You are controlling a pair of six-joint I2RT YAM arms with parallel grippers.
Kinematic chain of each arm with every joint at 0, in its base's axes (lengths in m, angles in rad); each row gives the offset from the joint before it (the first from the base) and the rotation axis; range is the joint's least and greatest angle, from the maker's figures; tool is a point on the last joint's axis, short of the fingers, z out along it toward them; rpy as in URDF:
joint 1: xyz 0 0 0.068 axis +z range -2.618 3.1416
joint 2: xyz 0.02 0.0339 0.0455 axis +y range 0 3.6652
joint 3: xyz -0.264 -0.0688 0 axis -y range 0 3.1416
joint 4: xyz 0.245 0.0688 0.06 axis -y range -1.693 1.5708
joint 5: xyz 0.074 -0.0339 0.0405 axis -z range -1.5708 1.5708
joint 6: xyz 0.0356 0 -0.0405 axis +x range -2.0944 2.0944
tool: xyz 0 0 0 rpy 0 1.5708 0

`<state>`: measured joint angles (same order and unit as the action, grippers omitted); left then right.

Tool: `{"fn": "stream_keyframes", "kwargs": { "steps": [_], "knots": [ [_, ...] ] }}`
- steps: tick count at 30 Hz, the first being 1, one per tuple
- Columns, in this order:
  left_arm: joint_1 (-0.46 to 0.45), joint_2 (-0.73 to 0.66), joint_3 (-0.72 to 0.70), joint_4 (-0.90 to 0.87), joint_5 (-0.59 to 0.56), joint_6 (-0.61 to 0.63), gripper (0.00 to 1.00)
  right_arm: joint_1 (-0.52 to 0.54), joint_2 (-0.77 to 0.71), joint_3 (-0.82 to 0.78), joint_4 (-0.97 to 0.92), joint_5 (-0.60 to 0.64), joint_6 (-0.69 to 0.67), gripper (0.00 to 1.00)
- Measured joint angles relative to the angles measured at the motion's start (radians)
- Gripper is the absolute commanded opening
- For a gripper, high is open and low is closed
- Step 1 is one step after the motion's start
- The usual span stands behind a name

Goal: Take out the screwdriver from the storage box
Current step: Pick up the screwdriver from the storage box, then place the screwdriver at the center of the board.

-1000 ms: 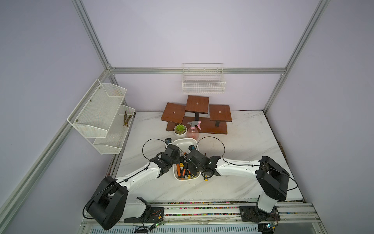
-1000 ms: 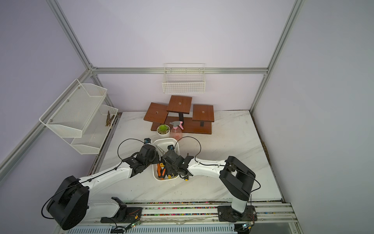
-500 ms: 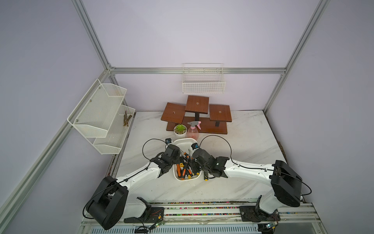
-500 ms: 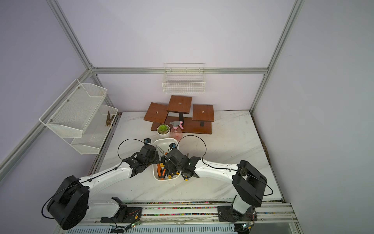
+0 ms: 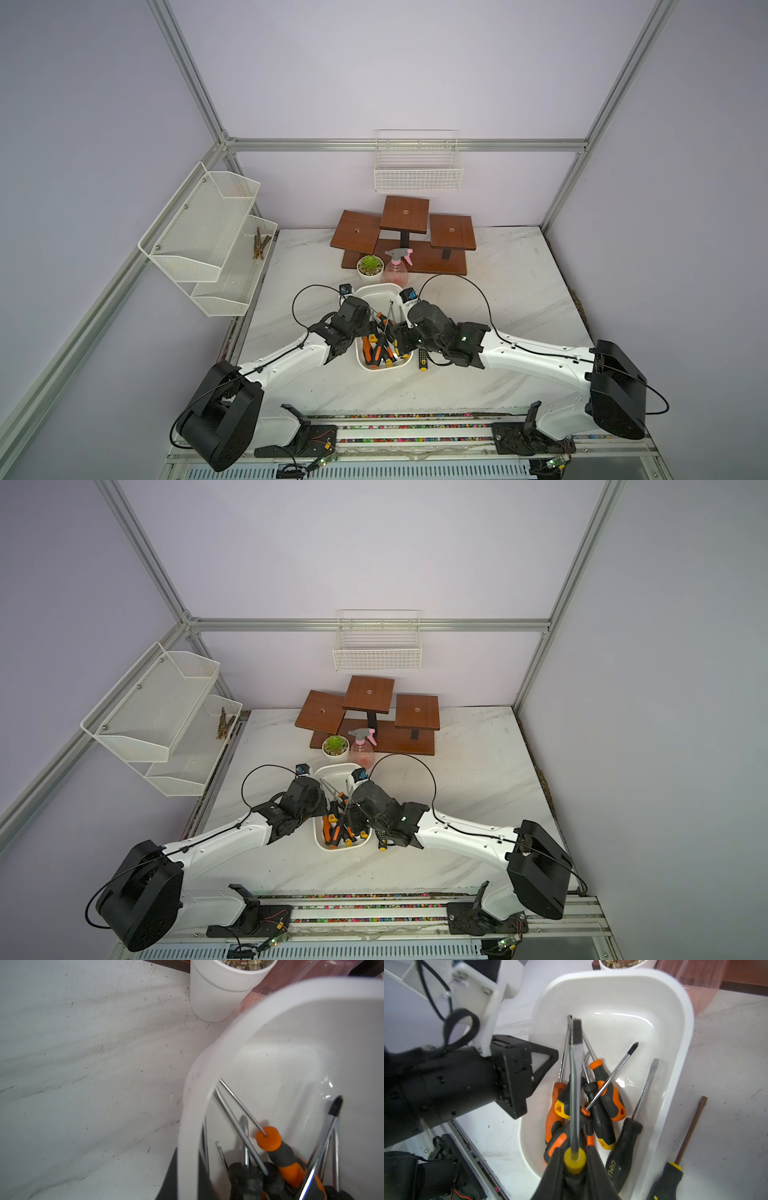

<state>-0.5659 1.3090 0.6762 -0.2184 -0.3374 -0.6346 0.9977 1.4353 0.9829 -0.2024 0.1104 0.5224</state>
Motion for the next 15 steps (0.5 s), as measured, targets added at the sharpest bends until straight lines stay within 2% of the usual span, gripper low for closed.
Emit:
{"fn": "stream_keyframes", "kwargs": {
  "steps": [6,15],
  "knots": [
    [0.000,0.000,0.000,0.000,0.000,0.000,0.00,-0.008,-0.103,-0.041,-0.039,0.006,0.012,0.00],
    [0.000,0.000,0.000,0.000,0.000,0.001,0.00,-0.066,-0.248,-0.197,-0.110,0.038,0.042,0.00]
  ]
}}
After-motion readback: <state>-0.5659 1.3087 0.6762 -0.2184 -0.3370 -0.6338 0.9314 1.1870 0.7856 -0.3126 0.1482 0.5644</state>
